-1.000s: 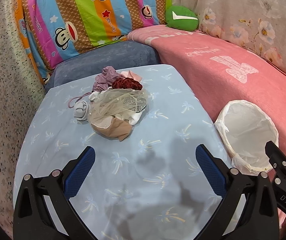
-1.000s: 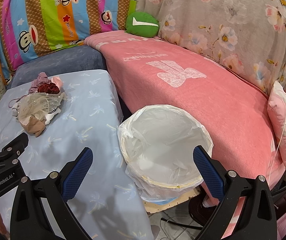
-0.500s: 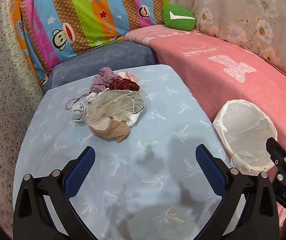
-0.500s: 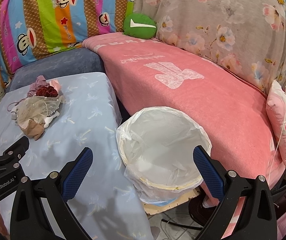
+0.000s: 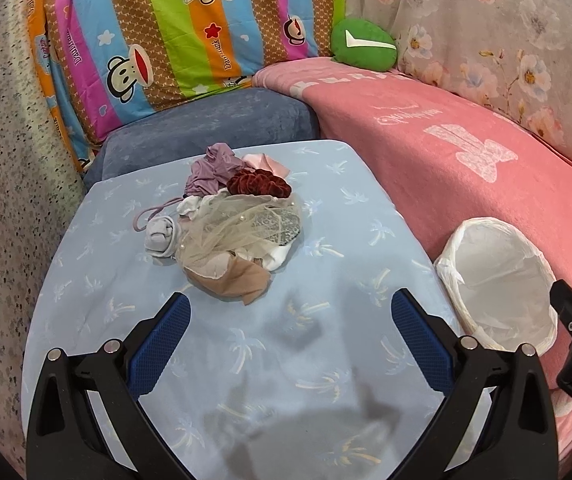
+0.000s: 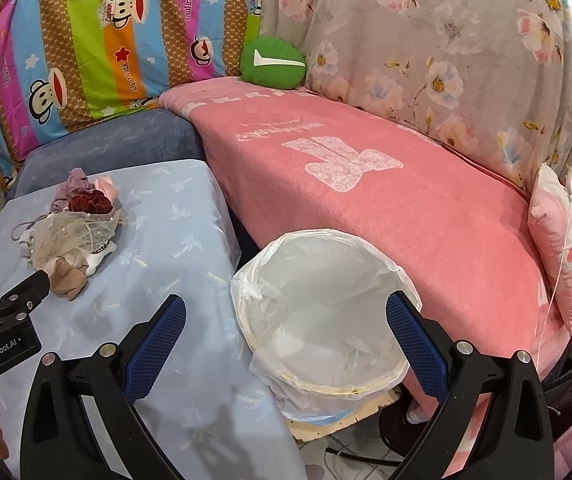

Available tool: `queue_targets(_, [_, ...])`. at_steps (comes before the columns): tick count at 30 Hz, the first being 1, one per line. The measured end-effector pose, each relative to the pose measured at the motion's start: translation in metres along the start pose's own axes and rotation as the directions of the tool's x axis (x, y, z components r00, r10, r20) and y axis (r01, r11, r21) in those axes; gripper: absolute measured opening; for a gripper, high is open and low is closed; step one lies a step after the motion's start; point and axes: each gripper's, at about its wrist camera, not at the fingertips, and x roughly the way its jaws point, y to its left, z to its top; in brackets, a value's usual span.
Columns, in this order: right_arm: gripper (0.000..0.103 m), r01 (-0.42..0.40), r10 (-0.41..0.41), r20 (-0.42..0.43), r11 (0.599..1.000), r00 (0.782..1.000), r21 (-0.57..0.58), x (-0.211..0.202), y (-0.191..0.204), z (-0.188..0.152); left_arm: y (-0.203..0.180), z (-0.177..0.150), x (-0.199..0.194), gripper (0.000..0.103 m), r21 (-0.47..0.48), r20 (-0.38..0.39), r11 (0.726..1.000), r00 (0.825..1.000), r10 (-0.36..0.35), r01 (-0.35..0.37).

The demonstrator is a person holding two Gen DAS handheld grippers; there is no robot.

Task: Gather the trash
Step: 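Grasp the dark red scrunchie with the right tool while the left tool grasps a white sock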

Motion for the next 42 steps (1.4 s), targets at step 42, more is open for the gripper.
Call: queue_targets(42, [0.092, -0.345, 0.344, -0.064, 0.939, 0.937, 0.0, 0.137, 0.21, 0.096, 0.188, 0.04, 0.143, 0.088, -0.308, -0.134, 0.951, 0.989, -0.061, 0.016])
